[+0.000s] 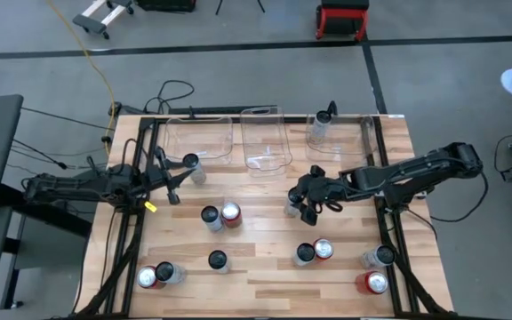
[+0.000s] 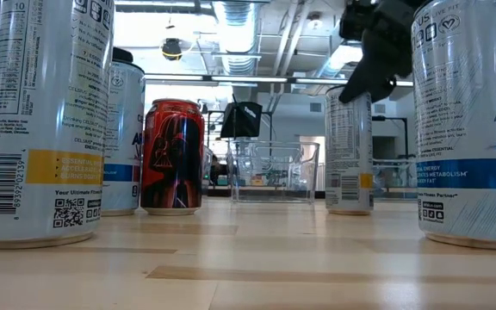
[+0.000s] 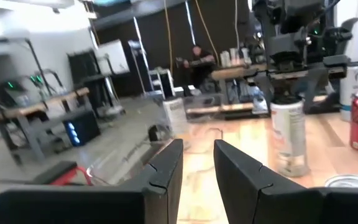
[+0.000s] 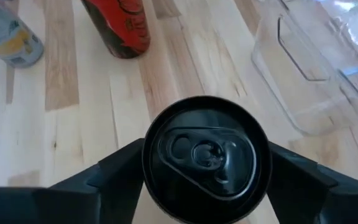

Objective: Sort soda cans
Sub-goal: Put the white-yellow soda can into the right transparent bin

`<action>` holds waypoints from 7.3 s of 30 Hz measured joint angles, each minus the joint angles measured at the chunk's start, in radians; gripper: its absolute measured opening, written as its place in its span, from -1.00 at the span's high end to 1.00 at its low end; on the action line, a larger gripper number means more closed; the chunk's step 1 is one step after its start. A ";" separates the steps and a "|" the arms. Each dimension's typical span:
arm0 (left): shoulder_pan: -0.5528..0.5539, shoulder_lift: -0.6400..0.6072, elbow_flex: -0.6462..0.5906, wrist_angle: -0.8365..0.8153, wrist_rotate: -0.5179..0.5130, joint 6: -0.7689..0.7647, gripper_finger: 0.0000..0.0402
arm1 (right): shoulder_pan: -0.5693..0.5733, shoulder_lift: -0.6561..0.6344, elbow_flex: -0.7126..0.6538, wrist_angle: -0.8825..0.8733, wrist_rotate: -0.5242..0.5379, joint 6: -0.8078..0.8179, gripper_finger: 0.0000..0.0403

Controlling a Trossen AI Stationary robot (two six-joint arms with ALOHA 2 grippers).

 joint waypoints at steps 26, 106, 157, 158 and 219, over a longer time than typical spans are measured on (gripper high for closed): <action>0.010 0.547 0.306 -0.187 0.120 -0.191 0.62 | -0.184 -0.232 -0.002 -0.047 0.014 -0.007 -0.45; 0.026 0.614 0.367 -0.258 0.062 -0.221 0.38 | -0.604 -0.170 -0.156 0.065 0.137 0.007 -0.48; 0.026 0.605 0.456 -0.410 -0.108 -0.172 0.37 | -0.292 -0.625 -0.158 -0.100 0.133 0.090 -0.88; 0.026 0.597 0.467 -0.417 -0.114 -0.177 0.37 | -0.280 -0.624 -0.158 -0.087 0.133 0.090 -0.88; 0.256 0.552 0.607 -0.974 0.000 -0.449 -0.46 | -0.235 -0.520 -0.158 0.021 0.139 0.083 -0.88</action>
